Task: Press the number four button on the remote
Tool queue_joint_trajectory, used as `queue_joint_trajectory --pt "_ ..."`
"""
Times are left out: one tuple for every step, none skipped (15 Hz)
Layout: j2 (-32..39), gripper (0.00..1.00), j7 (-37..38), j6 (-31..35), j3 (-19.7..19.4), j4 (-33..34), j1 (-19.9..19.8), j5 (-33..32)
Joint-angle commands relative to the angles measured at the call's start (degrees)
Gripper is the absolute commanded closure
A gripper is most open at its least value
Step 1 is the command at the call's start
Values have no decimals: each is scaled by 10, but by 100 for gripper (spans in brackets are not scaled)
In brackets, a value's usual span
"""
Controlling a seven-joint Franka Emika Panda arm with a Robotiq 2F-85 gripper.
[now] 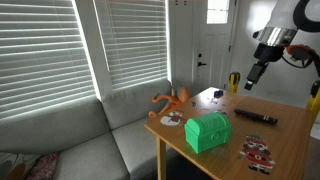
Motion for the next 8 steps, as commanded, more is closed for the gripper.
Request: queue_joint_trajectory --pt "0 0 -2 -2 4 1 -5 2" --pt "0 0 -2 -2 4 1 -5 2" --pt "0 0 -2 -2 4 1 -5 2" --pt "0 0 -2 -2 4 1 -5 2" --pt "0 0 -2 -2 4 1 -5 2" --pt "9 0 -29 -14 9 6 1 -16" --pt "14 0 -47 -23 12 8 4 -27" --pt "22 0 -61 -28 16 5 8 -38"
